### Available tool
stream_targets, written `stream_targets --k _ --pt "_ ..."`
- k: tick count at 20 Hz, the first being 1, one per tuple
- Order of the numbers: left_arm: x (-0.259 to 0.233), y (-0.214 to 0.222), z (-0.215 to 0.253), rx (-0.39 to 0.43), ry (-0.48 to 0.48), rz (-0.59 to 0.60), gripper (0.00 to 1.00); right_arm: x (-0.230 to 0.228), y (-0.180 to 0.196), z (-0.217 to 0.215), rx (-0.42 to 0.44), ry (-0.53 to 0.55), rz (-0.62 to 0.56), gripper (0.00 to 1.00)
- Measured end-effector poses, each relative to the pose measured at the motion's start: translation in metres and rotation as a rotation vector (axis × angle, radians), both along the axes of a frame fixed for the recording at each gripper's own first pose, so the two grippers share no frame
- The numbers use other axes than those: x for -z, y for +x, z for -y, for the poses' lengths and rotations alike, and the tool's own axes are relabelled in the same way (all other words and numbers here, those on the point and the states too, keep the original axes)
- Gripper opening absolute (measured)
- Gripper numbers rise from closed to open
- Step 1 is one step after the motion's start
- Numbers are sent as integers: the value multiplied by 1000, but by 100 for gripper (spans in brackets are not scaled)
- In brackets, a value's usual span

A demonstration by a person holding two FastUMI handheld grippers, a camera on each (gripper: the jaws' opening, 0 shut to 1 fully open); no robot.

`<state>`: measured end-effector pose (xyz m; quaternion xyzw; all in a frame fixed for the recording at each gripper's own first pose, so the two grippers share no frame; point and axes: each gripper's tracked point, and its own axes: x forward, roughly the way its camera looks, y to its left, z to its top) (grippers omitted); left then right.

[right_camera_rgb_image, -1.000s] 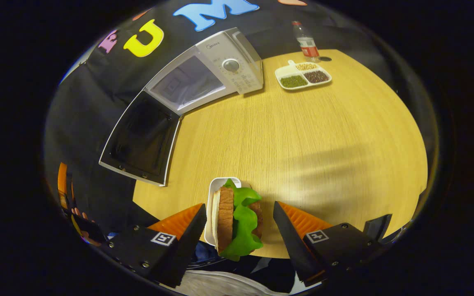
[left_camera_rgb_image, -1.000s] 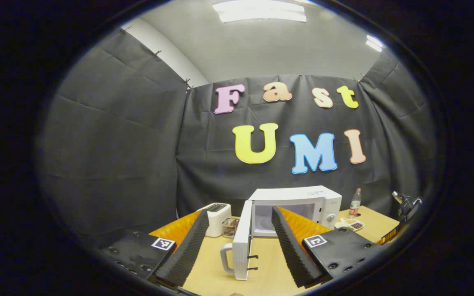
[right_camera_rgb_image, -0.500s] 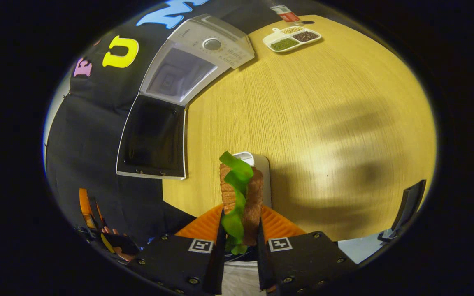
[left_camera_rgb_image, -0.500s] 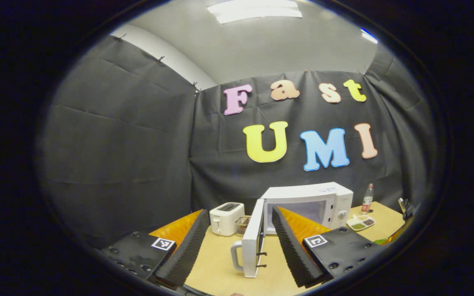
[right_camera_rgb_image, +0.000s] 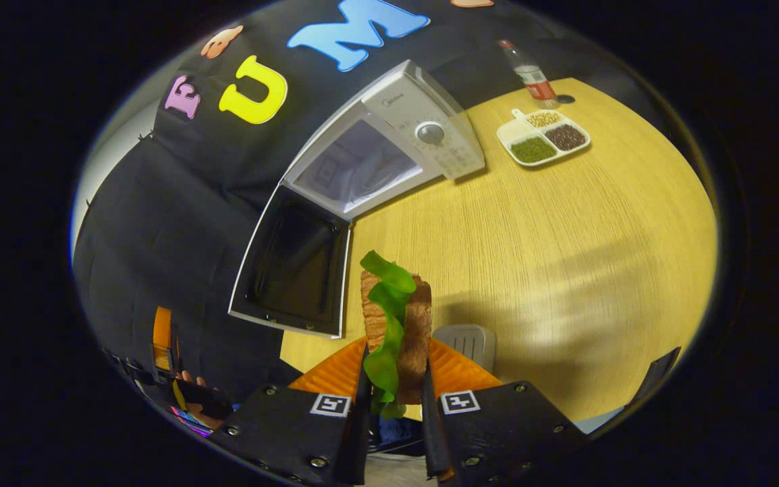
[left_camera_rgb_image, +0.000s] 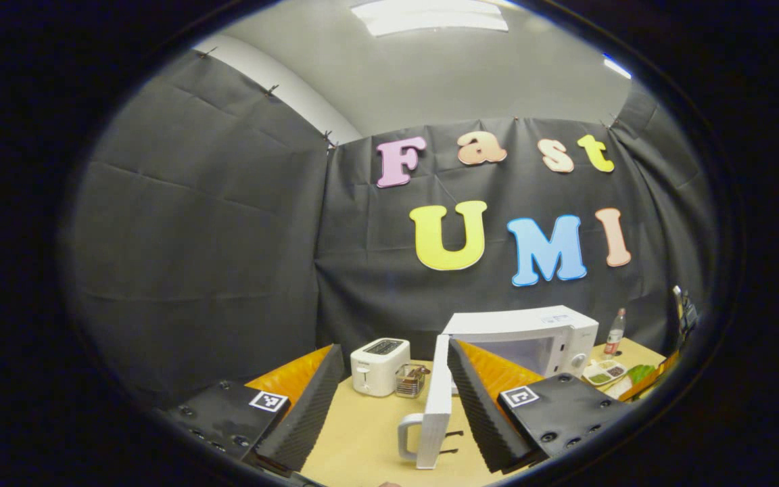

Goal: Open the microwave oven with the left hand, put the food in, and close the microwave oven.

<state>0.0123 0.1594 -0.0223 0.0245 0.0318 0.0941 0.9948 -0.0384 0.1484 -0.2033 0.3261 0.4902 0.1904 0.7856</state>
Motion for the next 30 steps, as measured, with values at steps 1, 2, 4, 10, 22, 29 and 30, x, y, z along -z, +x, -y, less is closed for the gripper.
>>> stream_targets --k 1,2,4,10,22,29,30 --pt "2 8 -5 12 -1 -5 98 -4 9 -9 22 -2 20 34" --pt "2 14 -10 24 -1 2 99 -7 18 -19 44 1 38 34" --pt "3 28 -22 36 -3 7 98 -8 39 -37 96 0 63 34" --pt "16 55 -68 41 -28 6 98 -9 90 -95 212 14 135 34" --pt "53 87 -154 25 4 -67 94 20 208 -161 397 -12 265 34" --pt "80 86 -167 22 33 -139 94 43 272 -169 456 -83 320 34" --pt "85 87 -169 18 31 -149 100 47 279 -171 459 -90 324 33"
